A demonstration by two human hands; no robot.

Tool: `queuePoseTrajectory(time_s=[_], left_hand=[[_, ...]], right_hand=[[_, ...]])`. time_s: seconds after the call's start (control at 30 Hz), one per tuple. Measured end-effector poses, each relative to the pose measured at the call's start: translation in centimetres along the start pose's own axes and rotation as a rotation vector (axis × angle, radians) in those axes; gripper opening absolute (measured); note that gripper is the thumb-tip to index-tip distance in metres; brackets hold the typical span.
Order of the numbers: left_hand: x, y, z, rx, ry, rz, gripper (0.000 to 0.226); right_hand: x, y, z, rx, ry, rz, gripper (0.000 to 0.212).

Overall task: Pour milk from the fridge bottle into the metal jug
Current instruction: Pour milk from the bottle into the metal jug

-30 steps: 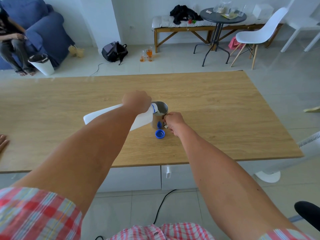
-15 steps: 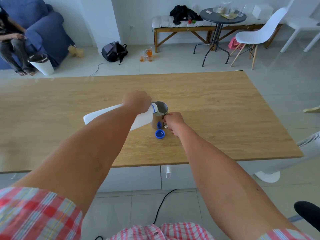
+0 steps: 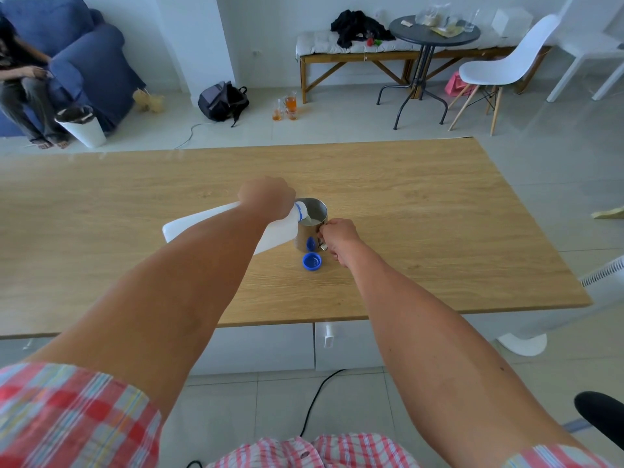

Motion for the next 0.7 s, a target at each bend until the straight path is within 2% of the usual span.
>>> queuePoseTrajectory(time_s=[0.23, 0.7], left_hand=[[0.07, -0.07, -0.03, -0.016, -0.005, -0.031, 0.024], [-0.13, -0.06, -0.23, -0.046, -0.005, -0.076, 0.025]], right_hand=[[-0.08, -0.06, -0.07, 0.003, -0.005, -0.001, 0.027], [0.10, -0.21, 0.27, -0.011, 0.001, -0.010, 0.020]])
Point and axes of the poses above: each hand's wrist, its own z-axis towards the middle knuckle, its own x-axis out of the palm, y = z × x, the point moved 2 cm from there along z, towards the middle knuckle, and after that the axes turned 4 degrees about -z, right-handed, at the moved point
